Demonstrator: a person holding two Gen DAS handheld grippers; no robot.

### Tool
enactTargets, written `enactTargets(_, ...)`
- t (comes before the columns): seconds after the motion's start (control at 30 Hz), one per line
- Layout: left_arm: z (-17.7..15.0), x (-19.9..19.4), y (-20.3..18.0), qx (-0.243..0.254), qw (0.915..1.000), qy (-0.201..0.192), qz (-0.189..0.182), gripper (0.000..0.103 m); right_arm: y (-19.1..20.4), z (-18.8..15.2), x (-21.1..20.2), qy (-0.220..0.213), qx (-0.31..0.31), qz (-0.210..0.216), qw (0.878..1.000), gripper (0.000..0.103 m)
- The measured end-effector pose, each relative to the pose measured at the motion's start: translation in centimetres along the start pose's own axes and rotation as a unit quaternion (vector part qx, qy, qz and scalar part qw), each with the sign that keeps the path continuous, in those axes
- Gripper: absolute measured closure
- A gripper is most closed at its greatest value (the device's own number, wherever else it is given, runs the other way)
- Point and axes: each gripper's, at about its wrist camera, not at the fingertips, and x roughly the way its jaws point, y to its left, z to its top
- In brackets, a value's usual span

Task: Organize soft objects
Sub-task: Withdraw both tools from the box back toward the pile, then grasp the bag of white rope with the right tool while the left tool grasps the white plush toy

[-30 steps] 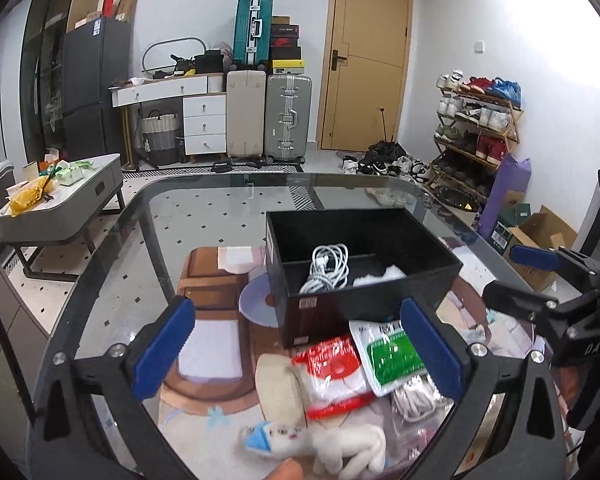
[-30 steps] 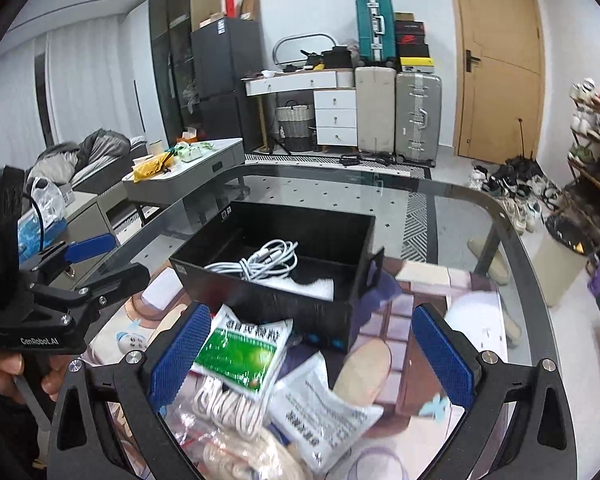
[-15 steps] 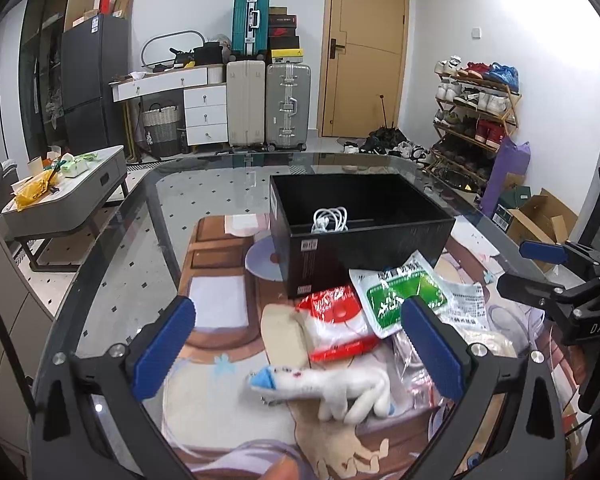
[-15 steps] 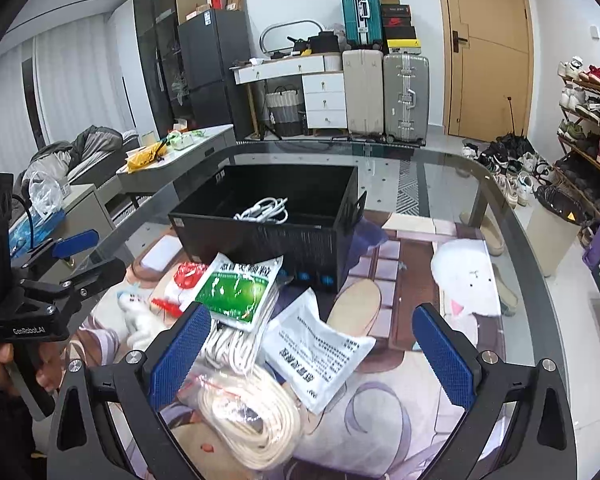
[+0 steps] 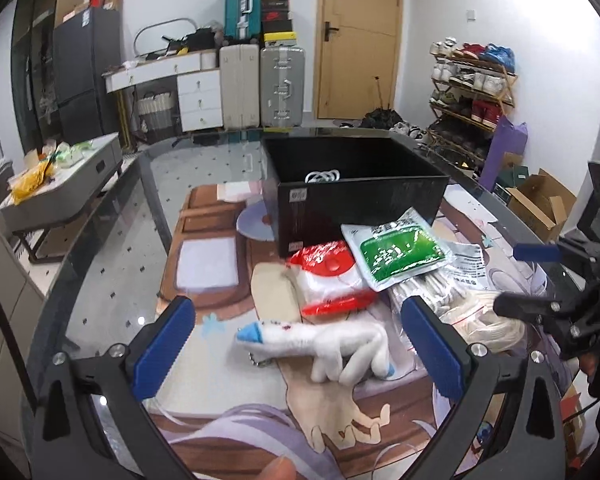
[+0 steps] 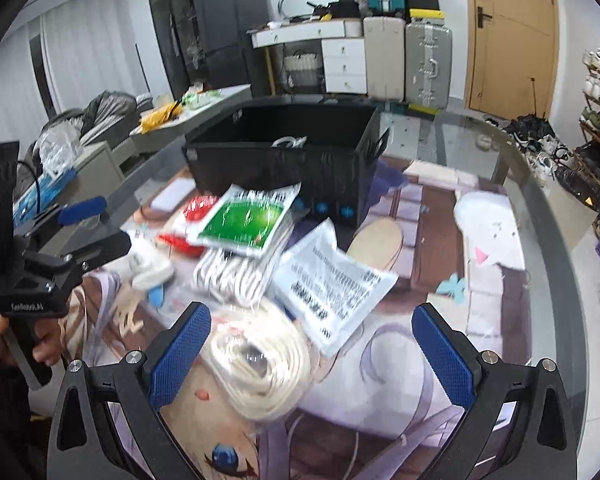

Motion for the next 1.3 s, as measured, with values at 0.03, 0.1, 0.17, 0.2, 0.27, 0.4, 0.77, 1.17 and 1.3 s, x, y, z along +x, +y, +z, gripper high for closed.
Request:
enactTargets(0.03, -0.2, 0.1, 0.1, -0.003, 1.0, 0.004, -0.001, 0.0, 0.1, -0.2, 0.2, 0.005, -0.002, 0.006, 1.0, 0.001)
enactTargets(0.1, -0.5, 0.3, 0.4, -0.005, 0.9999, 0.012, 0.001, 0.0, 0.3, -0.4, 0.2, 0.008, -0.003, 0.016, 1.0, 0.001)
enactTargets(0.17, -0.8, 0.6, 0.5, -0.004, 0.9997, 0.021, -0.01, 0.0, 0.5, -0.6, 0.4, 0.01, -0.004, 0.032, 0.999, 0.001)
enactTargets(0.2, -0.9, 0.7, 0.5, -0.003, 0.9995, 0.026, -0.018, 0.0, 0.5, -0.6, 0.3, 0.008, -0.004, 0.039, 0.999, 0.001)
enactTargets(0.27, -1.1, 0.8, 0.4, 0.003, 0.9992, 0.035, -0.019, 0.0, 0.8, -0.6, 0.3, 0.008, -0.006, 0.05, 0.999, 0.001)
enactTargets(0.4, -1.3, 0.9, 0.3, 0.006, 0.999, 0.04, -0.019, 0.0, 1.6, -0.7, 0.5, 0.006, -0.021, 0.062, 0.998, 0.001)
enactTargets(0.77, -1.1, 1.9, 0.1, 0.012, 0.9979, 0.064, -0.01, 0.0, 3.2, -1.0, 1.5, 0.015, -0.054, 0.093, 0.994, 0.002)
enactTargets(1.17, -1.1, 1.9, -0.3, 0.025, 0.9972, 0.068, -0.019, 0.0, 4.1, -1.6, 2.9, 0.026, -0.094, 0.043, 0.994, 0.024)
enactTargets(1.3, -1.2, 1.8, -0.4, 0.026, 0.9971, 0.069, -0.021, 0.0, 4.1, -1.5, 3.0, 0.024, -0.101, 0.04, 0.994, 0.039)
